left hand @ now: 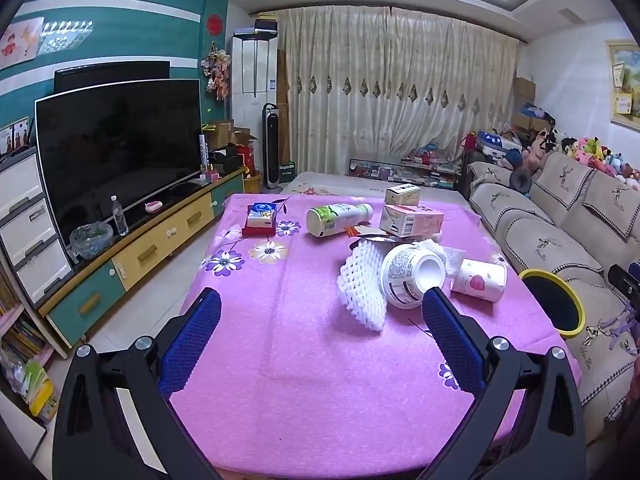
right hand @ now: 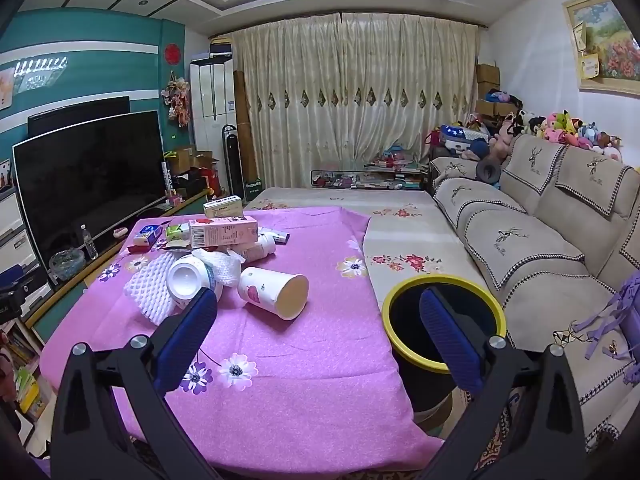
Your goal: Collect trash
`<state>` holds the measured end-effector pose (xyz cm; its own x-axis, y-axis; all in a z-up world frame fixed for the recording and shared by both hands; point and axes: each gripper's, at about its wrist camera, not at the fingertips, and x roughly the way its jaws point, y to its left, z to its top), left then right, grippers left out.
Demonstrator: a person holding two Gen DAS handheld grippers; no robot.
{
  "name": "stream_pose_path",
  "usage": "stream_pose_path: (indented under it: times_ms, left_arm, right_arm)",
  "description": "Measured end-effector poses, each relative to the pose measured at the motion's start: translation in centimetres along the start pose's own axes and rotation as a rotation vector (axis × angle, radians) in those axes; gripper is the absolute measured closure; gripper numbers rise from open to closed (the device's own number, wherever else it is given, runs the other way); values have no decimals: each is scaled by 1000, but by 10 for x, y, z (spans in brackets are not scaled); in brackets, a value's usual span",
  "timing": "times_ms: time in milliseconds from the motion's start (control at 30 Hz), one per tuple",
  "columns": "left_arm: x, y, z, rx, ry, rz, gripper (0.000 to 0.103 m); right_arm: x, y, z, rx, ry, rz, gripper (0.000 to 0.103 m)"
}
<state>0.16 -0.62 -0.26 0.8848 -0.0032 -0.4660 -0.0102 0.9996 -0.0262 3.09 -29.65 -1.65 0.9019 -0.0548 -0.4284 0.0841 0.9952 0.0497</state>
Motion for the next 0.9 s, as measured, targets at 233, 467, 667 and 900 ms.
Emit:
stream_pose_path:
  times_ms: [233,467,667,900]
  left_arm:
    - [0,3,1,-6,0,4,4]
    - [1,4,0,-5,2,4,4]
    - [1,4,0,-5,2,4,4]
    - [2,4,-1,-5,3,6,4]
  right_arm:
    - [5,-1,0,6,3,4,6]
    - [5,-1,0,8,4,7,6]
    - [6,0,0,9,4,7,6]
    - [6,1,-1,10,5,8,6]
